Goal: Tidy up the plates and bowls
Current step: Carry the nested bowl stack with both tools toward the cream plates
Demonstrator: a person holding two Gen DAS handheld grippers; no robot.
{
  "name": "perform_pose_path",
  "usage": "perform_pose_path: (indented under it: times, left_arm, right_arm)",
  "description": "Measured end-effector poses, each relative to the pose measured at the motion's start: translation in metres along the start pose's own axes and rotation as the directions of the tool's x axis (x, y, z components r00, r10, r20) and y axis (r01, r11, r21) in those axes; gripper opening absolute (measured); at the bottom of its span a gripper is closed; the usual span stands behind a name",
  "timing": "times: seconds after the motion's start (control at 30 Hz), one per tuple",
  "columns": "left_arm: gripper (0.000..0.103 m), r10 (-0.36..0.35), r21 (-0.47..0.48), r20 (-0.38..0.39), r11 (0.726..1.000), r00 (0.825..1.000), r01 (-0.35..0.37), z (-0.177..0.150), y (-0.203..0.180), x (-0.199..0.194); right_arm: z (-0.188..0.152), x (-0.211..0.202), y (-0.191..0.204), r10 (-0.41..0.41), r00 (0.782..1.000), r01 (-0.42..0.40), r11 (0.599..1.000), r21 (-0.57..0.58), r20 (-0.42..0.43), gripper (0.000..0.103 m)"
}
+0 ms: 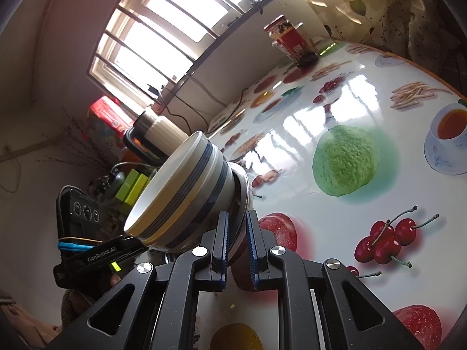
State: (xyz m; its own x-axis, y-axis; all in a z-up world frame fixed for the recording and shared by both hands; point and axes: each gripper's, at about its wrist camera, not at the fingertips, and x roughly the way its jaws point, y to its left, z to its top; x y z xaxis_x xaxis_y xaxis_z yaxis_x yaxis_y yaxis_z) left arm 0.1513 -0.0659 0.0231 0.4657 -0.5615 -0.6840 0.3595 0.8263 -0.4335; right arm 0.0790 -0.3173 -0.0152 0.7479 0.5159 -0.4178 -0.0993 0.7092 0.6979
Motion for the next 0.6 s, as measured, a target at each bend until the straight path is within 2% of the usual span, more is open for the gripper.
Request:
perform_pose_path:
  times: [0.6]
  left_arm:
    - [0.011, 0.044, -0.027, 0.057, 0.999, 0.997, -0.042, 0.01, 0.021, -0.033]
  right_arm:
    - [0.011, 0.021, 0.037, 0.038, 0.999, -0.04, 0.998, -0.054, -0.029, 0.013]
